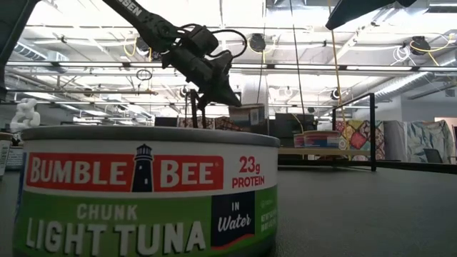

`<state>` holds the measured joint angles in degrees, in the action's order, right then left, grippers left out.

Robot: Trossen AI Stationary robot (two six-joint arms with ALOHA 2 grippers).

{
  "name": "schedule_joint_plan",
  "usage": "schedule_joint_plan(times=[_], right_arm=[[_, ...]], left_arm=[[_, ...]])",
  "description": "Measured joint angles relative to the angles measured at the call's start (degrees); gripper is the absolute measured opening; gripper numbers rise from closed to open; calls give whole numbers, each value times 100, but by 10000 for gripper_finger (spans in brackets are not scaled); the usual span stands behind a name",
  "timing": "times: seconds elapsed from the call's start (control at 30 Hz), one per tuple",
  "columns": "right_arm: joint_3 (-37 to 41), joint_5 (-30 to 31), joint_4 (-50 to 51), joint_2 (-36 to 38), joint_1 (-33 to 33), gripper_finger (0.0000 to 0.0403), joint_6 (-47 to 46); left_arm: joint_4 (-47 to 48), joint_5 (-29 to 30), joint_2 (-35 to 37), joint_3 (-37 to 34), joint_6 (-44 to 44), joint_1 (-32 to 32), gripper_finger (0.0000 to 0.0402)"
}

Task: Stack canned seafood by type on shelf
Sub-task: Put the blue pink tuna can on the shelf

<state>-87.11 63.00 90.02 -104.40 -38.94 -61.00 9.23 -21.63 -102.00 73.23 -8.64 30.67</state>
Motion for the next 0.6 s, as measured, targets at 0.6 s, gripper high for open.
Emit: schedule_joint_plan(times=[0.6], right_arm=[[2,2,0,0,153,132,36]], left_arm=[[-32,547,-237,1,365,27,0]])
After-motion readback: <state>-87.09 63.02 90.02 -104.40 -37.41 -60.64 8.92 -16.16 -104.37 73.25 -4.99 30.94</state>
